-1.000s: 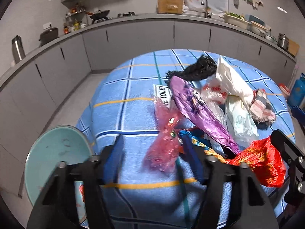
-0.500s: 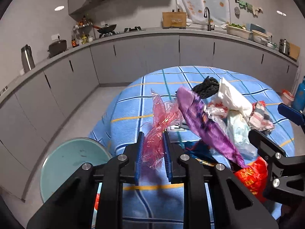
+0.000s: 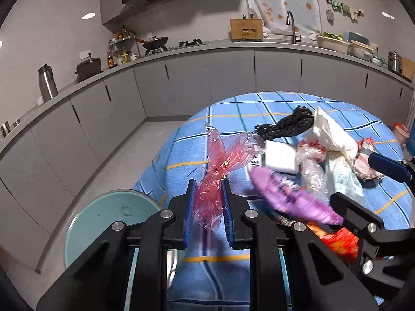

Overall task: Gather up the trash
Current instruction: 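Grasp the pink translucent wrapper with the left tool, then grasp the purple foil wrapper with the right tool and lift it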

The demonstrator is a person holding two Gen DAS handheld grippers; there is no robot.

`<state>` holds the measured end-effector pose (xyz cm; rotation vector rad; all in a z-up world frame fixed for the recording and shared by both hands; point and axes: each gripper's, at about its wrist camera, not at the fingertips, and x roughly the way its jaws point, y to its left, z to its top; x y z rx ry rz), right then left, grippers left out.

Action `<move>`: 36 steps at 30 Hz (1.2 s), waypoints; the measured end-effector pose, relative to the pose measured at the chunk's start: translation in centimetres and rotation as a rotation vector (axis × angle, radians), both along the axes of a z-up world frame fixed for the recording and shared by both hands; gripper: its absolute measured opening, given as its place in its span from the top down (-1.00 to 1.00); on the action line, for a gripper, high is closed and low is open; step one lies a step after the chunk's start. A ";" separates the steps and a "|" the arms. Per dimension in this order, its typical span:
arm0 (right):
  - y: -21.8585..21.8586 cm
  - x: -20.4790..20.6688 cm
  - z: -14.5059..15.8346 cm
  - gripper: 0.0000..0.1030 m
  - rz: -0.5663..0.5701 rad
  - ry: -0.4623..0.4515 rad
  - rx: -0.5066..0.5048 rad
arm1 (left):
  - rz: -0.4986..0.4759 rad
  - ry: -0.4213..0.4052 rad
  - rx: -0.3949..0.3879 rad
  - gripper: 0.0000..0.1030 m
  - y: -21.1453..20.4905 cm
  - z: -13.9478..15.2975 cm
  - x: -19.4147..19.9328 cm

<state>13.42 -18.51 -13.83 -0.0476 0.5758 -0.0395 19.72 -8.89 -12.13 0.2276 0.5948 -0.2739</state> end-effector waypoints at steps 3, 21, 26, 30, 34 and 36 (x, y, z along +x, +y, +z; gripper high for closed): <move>0.5 0.4 -0.3 -0.30 0.030 0.019 0.000 | 0.025 0.004 -0.012 0.61 0.7 0.0 0.1; 0.6 3.7 -2.9 0.58 0.127 0.196 0.036 | 0.057 0.020 -0.020 0.62 3.1 -0.5 -0.7; -0.2 2.8 -1.6 0.64 0.106 0.146 0.046 | 0.059 0.009 -0.029 0.62 3.5 0.1 -1.1; -0.9 1.9 0.0 0.64 0.068 0.083 0.024 | 0.059 -0.007 -0.033 0.62 3.5 0.8 -1.5; -1.6 1.3 1.7 0.64 0.036 0.015 0.014 | 0.072 -0.027 -0.037 0.62 3.8 1.4 -2.1; -1.7 1.0 2.3 0.64 0.026 -0.008 0.012 | 0.077 -0.036 -0.039 0.62 4.1 1.7 -2.5</move>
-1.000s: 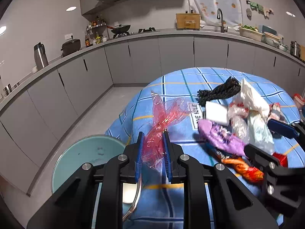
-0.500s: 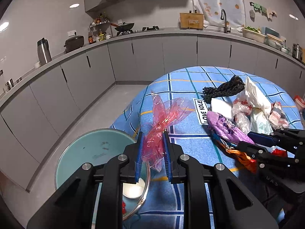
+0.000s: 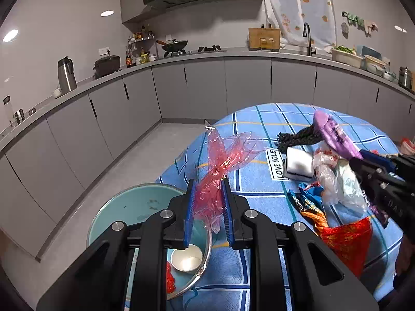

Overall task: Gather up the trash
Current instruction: 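Grasp the purple foil wrapper with the right tool and lift it, then carry both wrappers over the teal bucket and open both tools to drop them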

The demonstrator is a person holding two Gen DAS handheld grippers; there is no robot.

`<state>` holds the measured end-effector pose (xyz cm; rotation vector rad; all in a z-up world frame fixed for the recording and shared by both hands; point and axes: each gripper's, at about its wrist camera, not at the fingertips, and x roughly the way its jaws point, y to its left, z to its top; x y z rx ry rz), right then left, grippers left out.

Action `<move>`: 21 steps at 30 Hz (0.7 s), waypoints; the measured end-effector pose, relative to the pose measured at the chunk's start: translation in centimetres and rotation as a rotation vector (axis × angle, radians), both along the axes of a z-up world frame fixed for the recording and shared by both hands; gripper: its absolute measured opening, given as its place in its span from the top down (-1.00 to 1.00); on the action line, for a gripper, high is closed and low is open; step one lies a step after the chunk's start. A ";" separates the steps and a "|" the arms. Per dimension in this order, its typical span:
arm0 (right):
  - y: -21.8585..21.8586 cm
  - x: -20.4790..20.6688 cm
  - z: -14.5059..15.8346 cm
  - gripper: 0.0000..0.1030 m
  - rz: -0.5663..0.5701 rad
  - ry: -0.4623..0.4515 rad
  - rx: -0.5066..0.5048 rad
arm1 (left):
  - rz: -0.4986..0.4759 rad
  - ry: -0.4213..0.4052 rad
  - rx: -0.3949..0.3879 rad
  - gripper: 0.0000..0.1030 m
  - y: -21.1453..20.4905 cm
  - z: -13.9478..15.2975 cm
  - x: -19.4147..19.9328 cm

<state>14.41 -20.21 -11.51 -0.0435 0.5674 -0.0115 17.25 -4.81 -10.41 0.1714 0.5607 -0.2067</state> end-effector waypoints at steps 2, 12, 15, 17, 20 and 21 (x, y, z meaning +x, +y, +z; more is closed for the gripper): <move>0.0 -0.1 0.7 0.64 0.001 -0.012 0.009 | 0.011 -0.006 0.006 0.62 0.3 0.3 -0.3; 3.4 0.1 3.9 0.64 0.096 -0.051 0.037 | 0.127 -0.014 0.017 0.61 5.3 1.4 -0.6; 4.6 0.5 4.5 0.64 0.128 -0.056 0.040 | 0.160 -0.013 0.016 0.61 6.9 1.6 -0.4; 5.6 0.8 4.8 0.64 0.149 -0.057 0.044 | 0.185 -0.012 0.016 0.61 8.0 1.6 -0.3; 7.3 1.5 5.1 0.64 0.182 -0.059 0.043 | 0.211 -0.011 0.016 0.61 9.1 1.7 -0.4; 7.8 1.7 5.1 0.64 0.193 -0.056 0.045 | 0.220 -0.010 0.015 0.61 9.6 1.7 -0.4</move>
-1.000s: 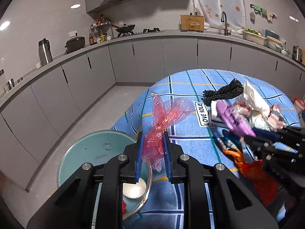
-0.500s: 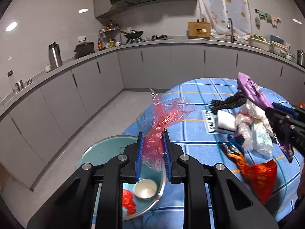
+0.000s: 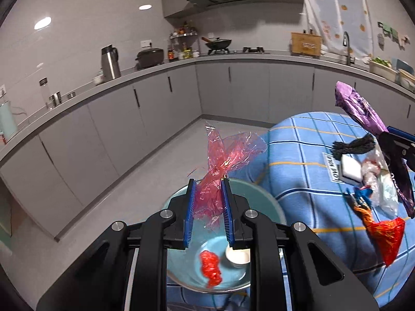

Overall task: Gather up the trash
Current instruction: 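Carry both wrappers over the teal bucket and open both tools to drop them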

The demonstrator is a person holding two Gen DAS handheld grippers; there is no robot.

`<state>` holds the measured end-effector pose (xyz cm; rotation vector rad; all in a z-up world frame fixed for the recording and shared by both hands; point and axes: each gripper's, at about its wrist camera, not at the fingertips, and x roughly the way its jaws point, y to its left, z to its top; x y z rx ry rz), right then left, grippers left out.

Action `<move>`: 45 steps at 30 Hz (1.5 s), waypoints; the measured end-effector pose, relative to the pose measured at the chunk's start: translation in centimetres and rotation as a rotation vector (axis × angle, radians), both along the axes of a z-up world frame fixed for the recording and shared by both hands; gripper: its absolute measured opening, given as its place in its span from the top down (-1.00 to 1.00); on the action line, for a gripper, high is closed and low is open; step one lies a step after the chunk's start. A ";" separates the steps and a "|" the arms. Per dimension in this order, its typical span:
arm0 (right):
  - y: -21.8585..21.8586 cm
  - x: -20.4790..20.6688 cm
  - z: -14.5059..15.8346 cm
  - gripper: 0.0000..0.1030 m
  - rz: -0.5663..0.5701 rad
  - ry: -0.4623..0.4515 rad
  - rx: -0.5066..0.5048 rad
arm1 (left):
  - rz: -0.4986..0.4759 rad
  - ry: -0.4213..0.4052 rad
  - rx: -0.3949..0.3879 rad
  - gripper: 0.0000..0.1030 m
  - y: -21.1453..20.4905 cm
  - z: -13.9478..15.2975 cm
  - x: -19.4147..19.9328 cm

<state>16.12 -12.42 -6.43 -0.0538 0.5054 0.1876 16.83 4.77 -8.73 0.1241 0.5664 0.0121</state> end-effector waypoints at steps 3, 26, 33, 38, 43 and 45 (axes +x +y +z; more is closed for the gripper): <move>1.4 0.5 0.0 0.64 0.029 0.004 0.002 | 0.023 0.002 0.000 0.61 0.9 0.1 0.0; 9.5 5.2 -3.7 0.63 0.208 0.110 -0.008 | 0.107 0.098 -0.012 0.60 4.0 -2.8 2.2; 10.6 6.1 -5.7 0.63 0.232 0.160 -0.024 | 0.103 0.128 -0.027 0.55 4.3 -3.8 3.0; 11.0 6.5 -6.6 0.62 0.245 0.186 -0.034 | 0.093 0.144 -0.030 0.54 4.3 -4.3 3.5; 11.0 6.8 -7.7 0.60 0.250 0.212 -0.033 | 0.085 0.156 -0.033 0.48 4.2 -4.8 3.6; 10.9 6.9 -7.9 0.60 0.248 0.218 -0.031 | 0.081 0.161 -0.038 0.47 4.1 -5.0 3.6</move>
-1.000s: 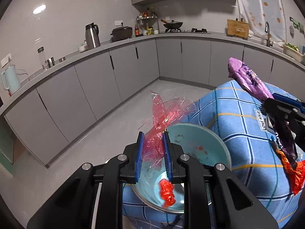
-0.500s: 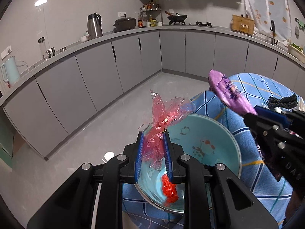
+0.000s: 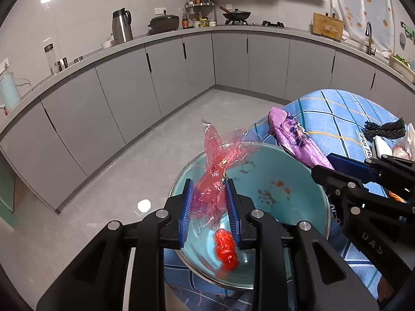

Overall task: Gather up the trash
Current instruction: 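Carry both wrappers over the teal bucket and open both tools to drop them, then move both tools back toward the remaining trash pile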

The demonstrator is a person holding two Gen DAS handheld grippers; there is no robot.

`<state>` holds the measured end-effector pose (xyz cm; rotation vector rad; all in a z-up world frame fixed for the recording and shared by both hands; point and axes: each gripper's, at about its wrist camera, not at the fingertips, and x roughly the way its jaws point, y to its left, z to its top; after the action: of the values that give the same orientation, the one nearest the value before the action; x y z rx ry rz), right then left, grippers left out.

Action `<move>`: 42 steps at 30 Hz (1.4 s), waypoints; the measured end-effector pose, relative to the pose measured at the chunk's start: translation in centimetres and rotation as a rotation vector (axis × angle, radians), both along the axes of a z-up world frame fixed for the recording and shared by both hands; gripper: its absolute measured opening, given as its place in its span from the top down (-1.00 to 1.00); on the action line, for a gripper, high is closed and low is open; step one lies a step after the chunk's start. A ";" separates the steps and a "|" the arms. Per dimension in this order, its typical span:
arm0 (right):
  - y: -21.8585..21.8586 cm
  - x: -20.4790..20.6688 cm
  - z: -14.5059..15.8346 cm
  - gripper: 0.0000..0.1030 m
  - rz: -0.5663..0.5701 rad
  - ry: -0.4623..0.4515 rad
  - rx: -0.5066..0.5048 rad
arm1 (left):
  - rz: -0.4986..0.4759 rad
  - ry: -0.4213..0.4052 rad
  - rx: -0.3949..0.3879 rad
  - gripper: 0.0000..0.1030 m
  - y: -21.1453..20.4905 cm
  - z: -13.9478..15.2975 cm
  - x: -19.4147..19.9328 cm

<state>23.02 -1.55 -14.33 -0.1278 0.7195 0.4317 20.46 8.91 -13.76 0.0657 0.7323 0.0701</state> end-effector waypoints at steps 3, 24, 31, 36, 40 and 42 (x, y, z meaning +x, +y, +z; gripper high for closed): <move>-0.1 0.0 -0.2 0.46 -0.002 0.001 -0.002 | -0.005 0.004 0.000 0.31 -0.1 -0.2 0.0; -1.8 -0.6 0.2 0.11 -0.047 -0.012 0.022 | 0.002 0.004 0.018 -0.23 -0.1 -0.7 -0.1; -2.2 -1.0 0.4 0.10 -0.052 -0.016 0.026 | -0.002 0.001 0.025 -0.26 -0.4 -0.6 -0.3; -2.5 -1.3 0.6 0.09 -0.059 -0.022 0.026 | 0.002 -0.008 0.030 -0.38 -0.4 -0.4 -0.3; -3.0 -1.8 0.8 0.08 -0.066 -0.026 0.029 | -0.002 0.000 0.032 -0.39 -0.6 -0.6 -0.3; -3.1 -1.8 0.9 0.08 -0.071 -0.026 0.030 | -0.003 0.000 0.037 -0.46 -0.7 -0.6 -0.4</move>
<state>21.25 -4.69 -13.47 -0.0791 0.6900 0.3721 20.09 8.18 -14.41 0.1021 0.7313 0.0810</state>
